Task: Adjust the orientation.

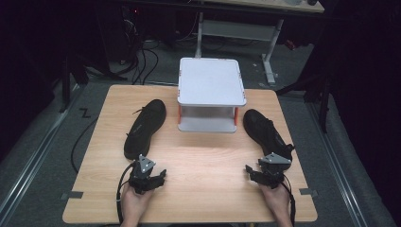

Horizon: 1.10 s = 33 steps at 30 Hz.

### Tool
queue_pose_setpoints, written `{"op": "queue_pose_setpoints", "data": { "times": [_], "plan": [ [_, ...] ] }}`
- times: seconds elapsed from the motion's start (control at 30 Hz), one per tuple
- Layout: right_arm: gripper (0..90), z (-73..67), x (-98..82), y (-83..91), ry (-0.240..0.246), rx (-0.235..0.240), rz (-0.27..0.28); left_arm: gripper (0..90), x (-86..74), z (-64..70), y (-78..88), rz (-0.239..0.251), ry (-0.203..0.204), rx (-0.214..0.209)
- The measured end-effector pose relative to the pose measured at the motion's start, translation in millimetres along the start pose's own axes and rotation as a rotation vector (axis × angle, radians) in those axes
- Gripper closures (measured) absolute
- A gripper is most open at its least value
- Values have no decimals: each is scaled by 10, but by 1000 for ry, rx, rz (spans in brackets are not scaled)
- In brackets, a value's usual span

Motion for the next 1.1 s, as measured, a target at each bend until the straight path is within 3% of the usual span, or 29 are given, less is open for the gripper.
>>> {"op": "queue_pose_setpoints", "data": {
  "times": [0.6, 0.8, 1.1],
  "plan": [
    [341, -10, -3, -1, 3, 7, -4, 296, -8, 4, 1, -6, 1, 1],
    [341, -10, -3, -1, 3, 7, -4, 262, -6, -13, -7, 2, 11, 31],
    [341, -10, -3, -1, 3, 7, -4, 255, -13, -2, -3, -5, 6, 16]
  ]
}}
Point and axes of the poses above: each handheld gripper's, and its own axes: y roughly backward along the jaws, x roughly out of its top, z roughly to its right, the point moved 10 cm from there along -y, roughly forward along the jaws, and after that the axes turned 4 degrees about z, right-handed, at the moved point
